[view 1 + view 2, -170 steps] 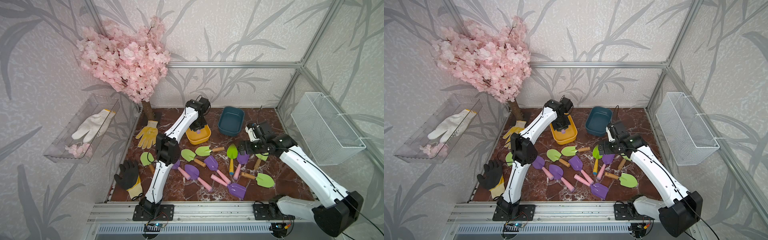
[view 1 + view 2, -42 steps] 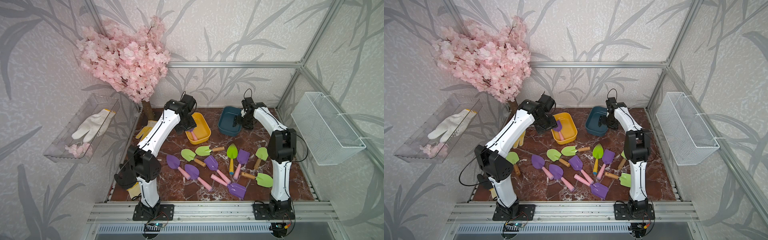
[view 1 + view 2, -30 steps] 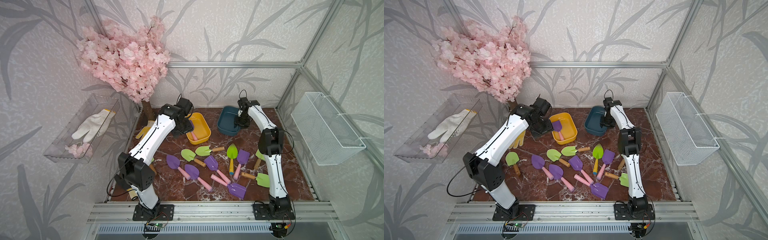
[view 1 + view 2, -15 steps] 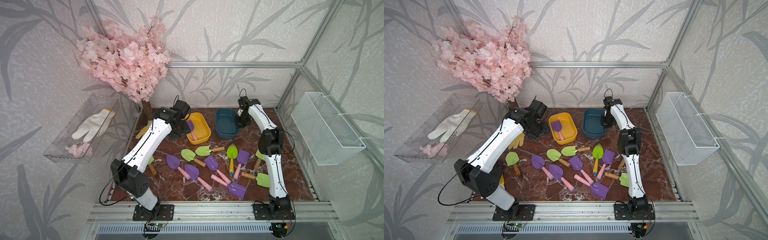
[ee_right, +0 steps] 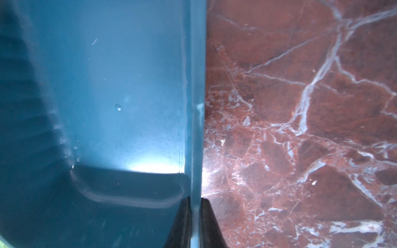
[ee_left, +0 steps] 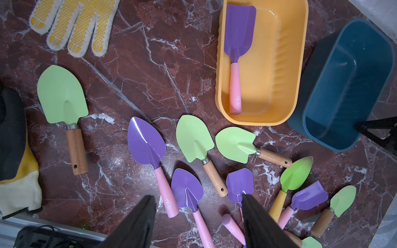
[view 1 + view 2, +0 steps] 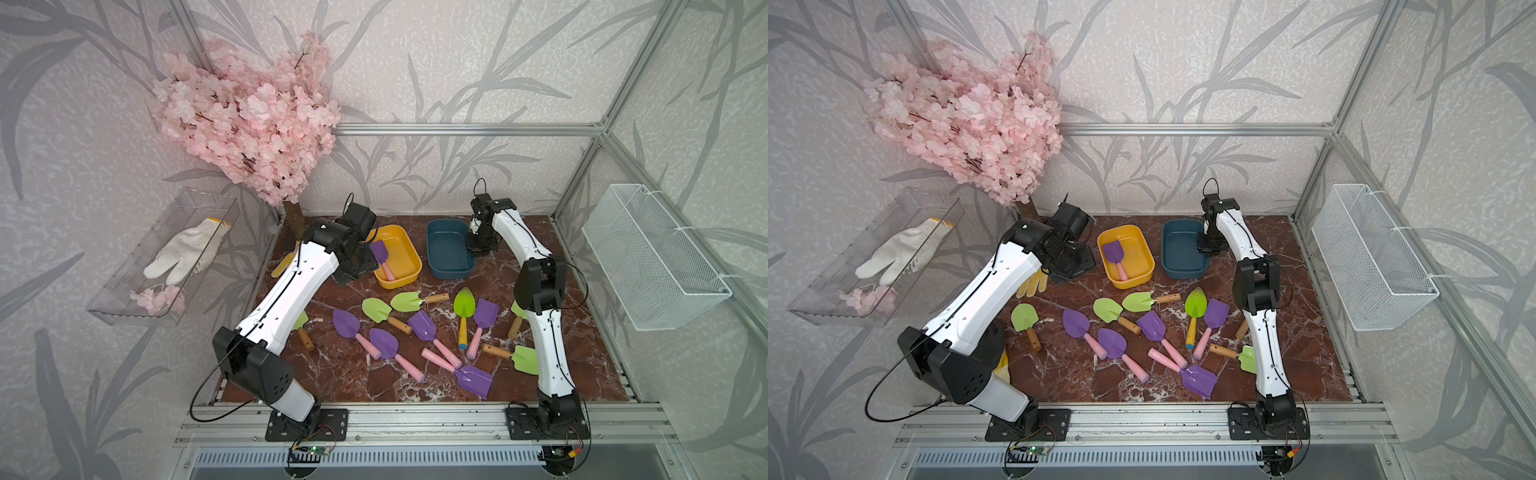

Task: Sort the small shovels by color and place them into the storage box
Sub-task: Adjust the storage box at the center of the board.

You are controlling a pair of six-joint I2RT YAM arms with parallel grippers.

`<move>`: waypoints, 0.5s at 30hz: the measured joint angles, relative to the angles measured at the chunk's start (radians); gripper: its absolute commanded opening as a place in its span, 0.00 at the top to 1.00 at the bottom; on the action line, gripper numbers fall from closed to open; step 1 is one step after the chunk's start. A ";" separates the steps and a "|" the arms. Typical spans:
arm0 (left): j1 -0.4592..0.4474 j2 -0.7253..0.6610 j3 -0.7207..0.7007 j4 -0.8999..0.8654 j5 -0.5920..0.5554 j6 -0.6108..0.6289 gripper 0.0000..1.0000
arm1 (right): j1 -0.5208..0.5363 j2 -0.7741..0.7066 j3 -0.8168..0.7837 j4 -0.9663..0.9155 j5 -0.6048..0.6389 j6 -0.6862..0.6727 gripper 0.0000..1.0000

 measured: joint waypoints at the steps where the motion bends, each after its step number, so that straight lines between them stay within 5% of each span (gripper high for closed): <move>1: 0.000 -0.003 -0.005 0.000 -0.001 0.000 0.33 | 0.003 -0.005 -0.008 0.002 0.000 -0.003 0.95; 9: 0.000 -0.032 -0.029 0.001 -0.010 0.000 0.33 | 0.024 -0.054 -0.094 0.016 0.003 -0.011 0.91; 15: 0.000 -0.037 -0.029 0.001 -0.011 0.000 0.33 | 0.026 -0.062 -0.107 0.009 0.012 -0.011 0.67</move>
